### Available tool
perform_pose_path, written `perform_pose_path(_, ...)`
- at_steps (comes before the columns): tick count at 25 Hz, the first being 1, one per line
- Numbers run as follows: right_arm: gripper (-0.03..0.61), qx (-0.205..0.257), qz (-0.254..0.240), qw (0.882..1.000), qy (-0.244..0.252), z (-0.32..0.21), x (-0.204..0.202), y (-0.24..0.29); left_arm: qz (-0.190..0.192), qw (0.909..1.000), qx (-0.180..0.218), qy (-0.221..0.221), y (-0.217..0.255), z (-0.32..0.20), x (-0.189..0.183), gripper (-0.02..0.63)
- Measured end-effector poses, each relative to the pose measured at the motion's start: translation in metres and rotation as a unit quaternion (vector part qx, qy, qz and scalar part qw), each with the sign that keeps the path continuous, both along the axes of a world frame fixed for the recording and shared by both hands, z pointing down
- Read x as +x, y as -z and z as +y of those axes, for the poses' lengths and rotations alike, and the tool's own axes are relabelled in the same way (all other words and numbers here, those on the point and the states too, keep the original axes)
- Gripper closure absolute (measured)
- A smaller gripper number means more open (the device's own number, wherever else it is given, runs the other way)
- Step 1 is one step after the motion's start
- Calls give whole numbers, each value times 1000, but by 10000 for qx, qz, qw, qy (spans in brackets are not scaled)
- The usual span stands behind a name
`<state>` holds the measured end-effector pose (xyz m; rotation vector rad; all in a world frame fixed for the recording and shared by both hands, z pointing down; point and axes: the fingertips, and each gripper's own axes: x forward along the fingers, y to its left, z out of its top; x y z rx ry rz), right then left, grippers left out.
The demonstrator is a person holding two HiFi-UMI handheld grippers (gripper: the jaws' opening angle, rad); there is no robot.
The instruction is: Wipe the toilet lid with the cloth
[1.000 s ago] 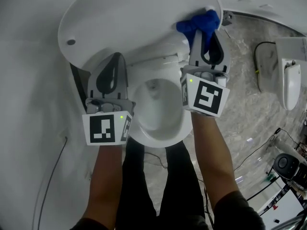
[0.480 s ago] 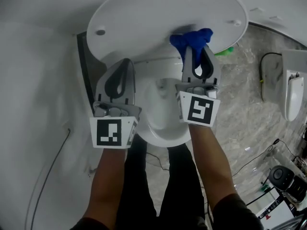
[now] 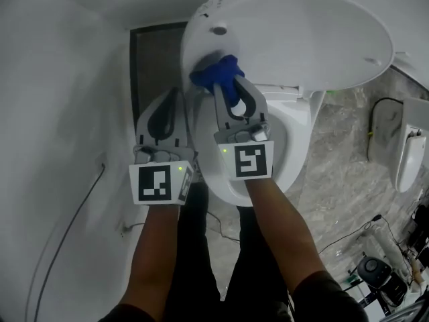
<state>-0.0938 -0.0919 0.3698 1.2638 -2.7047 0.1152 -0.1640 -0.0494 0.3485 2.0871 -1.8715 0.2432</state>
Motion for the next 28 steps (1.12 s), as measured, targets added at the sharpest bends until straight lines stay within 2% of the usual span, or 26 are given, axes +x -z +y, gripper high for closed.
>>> perform_pose_path(6,511,-14,131,9997,188,-7,-27,-1,-3,9999,-22,123,-7,-5,-12,601)
perform_pose_path(13,512,3,317,9995,7,-18,-28,-4,-28,10000,-29,41,-10,-10,-10,601)
perform_pose_path(19,511,11,435,9981,-443,-31,-1,-10,-26,9998,-83,-152,-21,-16,2,601)
perform_pose_path(23,511,75,497,9971,-578,-44,30,-9,-33,9994,-166,-299,-26,-26,25,601)
perform_pose_path(28,511,33,473,9940,-982,-56,75,-9,-44,9986,-97,-524,-26,-43,56,601)
